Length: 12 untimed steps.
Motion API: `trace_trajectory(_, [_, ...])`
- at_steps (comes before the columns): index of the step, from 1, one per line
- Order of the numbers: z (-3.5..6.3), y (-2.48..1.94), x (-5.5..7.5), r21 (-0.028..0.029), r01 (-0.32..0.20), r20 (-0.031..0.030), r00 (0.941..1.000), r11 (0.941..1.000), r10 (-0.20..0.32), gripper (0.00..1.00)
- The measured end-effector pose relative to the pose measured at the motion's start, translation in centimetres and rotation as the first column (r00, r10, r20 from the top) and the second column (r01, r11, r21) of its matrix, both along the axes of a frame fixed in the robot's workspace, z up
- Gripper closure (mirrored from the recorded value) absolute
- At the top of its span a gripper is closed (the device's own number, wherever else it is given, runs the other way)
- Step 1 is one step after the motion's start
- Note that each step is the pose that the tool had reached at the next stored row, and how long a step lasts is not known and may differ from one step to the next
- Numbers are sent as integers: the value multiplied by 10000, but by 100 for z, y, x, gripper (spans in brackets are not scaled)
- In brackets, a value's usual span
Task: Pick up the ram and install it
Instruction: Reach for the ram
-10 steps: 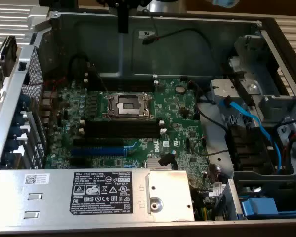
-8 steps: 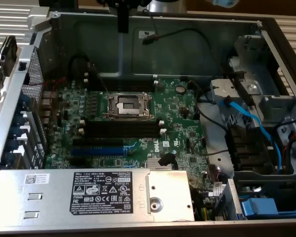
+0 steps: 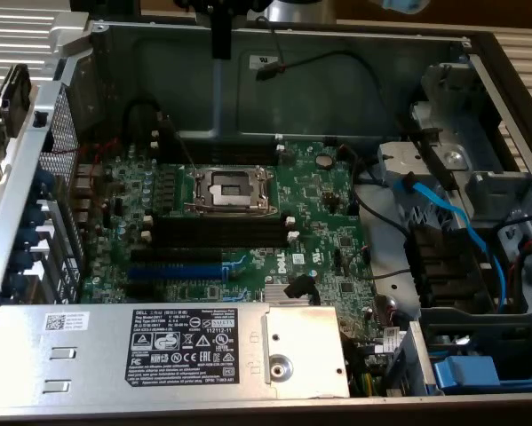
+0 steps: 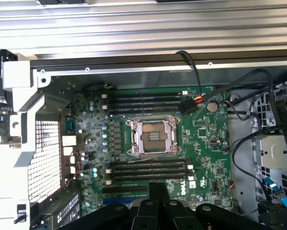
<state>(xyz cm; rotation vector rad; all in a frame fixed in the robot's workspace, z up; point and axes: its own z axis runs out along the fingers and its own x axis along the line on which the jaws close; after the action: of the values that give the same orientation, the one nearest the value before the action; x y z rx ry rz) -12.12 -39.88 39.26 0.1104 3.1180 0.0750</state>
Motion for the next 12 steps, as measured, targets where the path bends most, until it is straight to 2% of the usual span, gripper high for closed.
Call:
trace_trajectory(2, [0, 0, 0, 0, 0, -2, 10000, 10000, 0, 90])
trace_trajectory(5, [12, 0, 0, -2, 1, -43, 10000, 10000, -1, 90])
trace_trajectory(9, [104, 1, 0, -12, 0, -96, 10000, 10000, -1, 90])
trace_trajectory(12, [190, 9, -4, -57, -5, -101, 9999, 10000, 5, 90])
